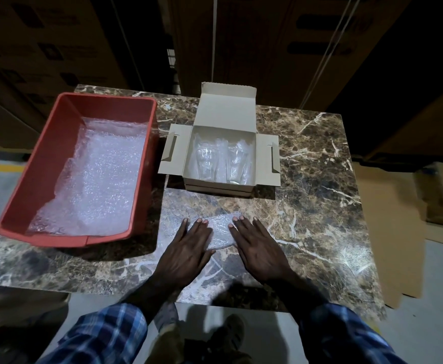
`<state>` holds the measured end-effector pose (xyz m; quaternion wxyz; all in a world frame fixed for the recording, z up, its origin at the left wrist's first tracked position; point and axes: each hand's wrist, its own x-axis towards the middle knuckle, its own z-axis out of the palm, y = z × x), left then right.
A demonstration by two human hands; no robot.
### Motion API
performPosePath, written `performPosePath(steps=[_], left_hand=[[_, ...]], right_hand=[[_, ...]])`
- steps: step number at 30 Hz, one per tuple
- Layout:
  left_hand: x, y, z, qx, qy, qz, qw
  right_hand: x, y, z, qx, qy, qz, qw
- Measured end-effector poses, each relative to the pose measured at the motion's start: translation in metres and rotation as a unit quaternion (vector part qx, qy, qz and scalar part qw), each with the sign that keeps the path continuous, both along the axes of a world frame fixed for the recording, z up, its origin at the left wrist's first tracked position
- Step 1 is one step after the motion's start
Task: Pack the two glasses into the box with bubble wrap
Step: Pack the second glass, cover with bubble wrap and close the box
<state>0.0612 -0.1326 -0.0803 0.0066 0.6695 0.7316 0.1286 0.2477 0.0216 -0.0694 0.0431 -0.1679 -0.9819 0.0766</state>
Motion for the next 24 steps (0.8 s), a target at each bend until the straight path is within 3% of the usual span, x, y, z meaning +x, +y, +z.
performPosePath(steps=[4,7,12,18,24], left_hand=[[-0.001,0.000,0.001,0.039,-0.022,0.009,0.999],[-0.003,0.000,0.011,0.036,-0.147,0.075,0.986],[-0.002,0.007,0.022,0.092,-0.334,0.201,0.916],[0.000,0.021,0.022,0.100,-0.379,0.360,0.847],[0.001,0.027,0.020,0.092,-0.332,0.391,0.853]], right_hand=[[0.000,0.003,0.000,-0.027,0.041,-0.019,0.999],[-0.003,0.007,0.007,-0.067,0.082,-0.062,0.992],[-0.018,0.012,0.026,-0.104,0.071,-0.140,0.982],[-0.039,0.015,0.038,-0.087,0.045,-0.183,0.978],[-0.049,0.017,0.036,-0.082,0.049,-0.207,0.974]])
